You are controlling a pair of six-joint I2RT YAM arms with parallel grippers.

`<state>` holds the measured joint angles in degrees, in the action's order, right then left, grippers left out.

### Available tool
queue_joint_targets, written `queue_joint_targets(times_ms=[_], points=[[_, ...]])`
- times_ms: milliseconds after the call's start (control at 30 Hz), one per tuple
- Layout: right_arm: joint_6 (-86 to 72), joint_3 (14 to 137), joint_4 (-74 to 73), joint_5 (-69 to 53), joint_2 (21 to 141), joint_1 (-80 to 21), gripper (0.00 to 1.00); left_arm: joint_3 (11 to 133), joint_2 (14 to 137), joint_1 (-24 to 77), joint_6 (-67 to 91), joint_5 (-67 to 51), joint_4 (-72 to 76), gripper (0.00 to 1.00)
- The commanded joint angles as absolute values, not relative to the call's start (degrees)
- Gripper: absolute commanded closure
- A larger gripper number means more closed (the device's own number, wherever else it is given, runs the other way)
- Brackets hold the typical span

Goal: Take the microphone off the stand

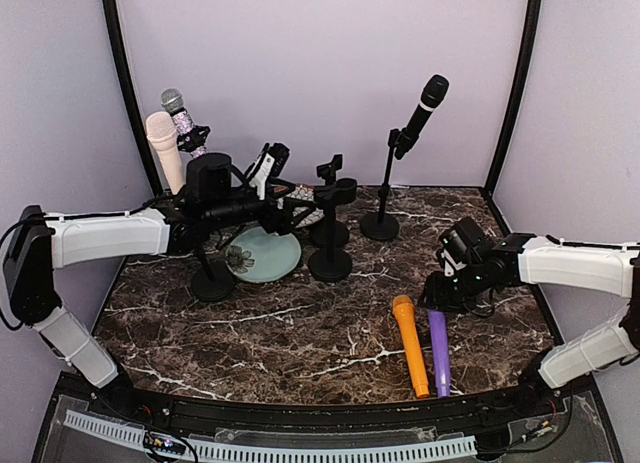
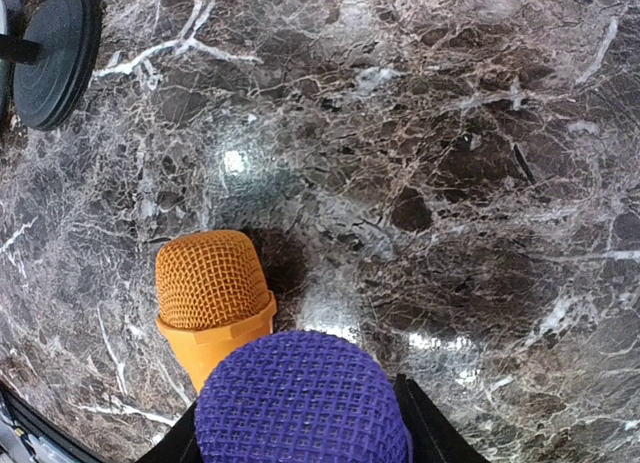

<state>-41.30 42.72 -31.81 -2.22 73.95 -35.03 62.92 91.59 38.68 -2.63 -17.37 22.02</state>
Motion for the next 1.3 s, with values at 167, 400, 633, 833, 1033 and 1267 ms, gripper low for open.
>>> queue_joint_targets(times_ms=[167, 400, 633, 833, 1033, 1267], points=[[-42.9, 40.8, -26.0, -0.4, 77.4, -33.7, 0.73, 56.5, 81.6, 38.4, 4.1, -19.5, 16.7, 0.18], [-44.1, 40.6, -24.0, -0.2, 79.6, -33.5, 0.62, 55.6, 80.6, 38.5, 4.3, -19.6, 16.0, 0.18], [-44.6, 39.3, -24.3, 3.2, 80.4, -33.5, 0.49, 55.7, 80.8, 38.5, 3.8, -19.9, 16.0, 0.18], [-45.0, 39.4, -24.4, 3.8, 80.3, -33.5, 0.38, 55.6, 80.6, 38.4, 3.6, -19.9, 15.9, 0.18], [-45.3, 39.2, -24.7, 4.7, 80.0, -33.5, 0.33, 55.7, 80.4, 38.4, 3.3, -19.7, 15.7, 0.18], [-45.2, 39.5, -25.3, 5.8, 75.9, -33.5, 0.33, 55.8, 80.2, 38.5, 3.1, -19.5, 15.7, 0.18]])
